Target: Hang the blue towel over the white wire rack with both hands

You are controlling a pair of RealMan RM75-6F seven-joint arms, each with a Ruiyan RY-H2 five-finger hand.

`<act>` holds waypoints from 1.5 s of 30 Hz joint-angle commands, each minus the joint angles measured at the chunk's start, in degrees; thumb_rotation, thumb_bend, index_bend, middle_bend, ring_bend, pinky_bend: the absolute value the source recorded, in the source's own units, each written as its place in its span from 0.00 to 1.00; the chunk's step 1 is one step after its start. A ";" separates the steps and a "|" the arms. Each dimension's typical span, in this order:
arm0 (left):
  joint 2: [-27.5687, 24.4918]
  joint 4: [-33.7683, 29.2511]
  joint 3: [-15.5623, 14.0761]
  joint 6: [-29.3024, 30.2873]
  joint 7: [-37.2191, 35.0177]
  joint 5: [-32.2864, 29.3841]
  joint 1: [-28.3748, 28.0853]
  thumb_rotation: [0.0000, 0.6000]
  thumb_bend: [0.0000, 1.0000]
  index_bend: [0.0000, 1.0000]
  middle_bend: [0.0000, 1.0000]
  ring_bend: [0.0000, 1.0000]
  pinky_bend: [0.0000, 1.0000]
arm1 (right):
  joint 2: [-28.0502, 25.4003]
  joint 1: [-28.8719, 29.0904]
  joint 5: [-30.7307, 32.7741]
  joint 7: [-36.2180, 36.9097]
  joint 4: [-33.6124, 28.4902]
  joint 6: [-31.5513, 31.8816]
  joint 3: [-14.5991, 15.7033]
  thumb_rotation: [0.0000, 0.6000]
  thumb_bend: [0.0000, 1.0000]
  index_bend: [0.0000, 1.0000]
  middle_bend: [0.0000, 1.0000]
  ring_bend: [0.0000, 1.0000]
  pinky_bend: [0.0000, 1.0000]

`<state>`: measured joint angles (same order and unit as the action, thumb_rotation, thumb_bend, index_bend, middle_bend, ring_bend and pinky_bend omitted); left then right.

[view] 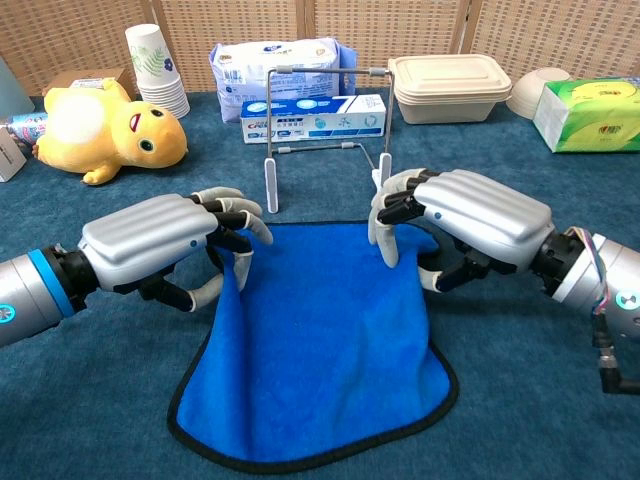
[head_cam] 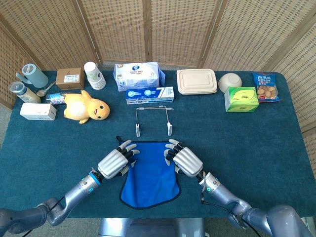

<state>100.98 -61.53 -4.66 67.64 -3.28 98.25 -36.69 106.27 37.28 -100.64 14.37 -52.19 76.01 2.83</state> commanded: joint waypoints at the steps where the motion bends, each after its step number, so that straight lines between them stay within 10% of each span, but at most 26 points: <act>1: -0.16 -0.09 0.06 0.24 -0.17 -0.04 0.11 1.00 0.66 0.73 0.29 0.16 0.03 | 0.10 0.13 -0.16 0.17 0.02 0.09 0.03 1.00 0.43 0.89 0.47 0.26 0.18; 18: -3.61 -4.72 0.66 4.21 -2.25 -0.45 2.09 1.00 0.66 0.82 0.40 0.23 0.03 | -1.76 -0.32 1.61 0.27 -5.39 3.30 -3.36 1.00 0.45 0.99 0.54 0.32 0.18; 45: -16.53 -23.44 7.78 14.14 -2.40 -1.57 4.42 1.00 0.65 0.82 0.42 0.26 0.04 | -15.49 -0.55 7.40 -8.23 -33.07 4.50 -13.75 1.00 0.45 1.00 0.56 0.35 0.18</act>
<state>85.14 -83.90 2.46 81.36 -5.30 97.21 -32.49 91.54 36.65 -93.69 6.59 -84.32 80.70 -10.27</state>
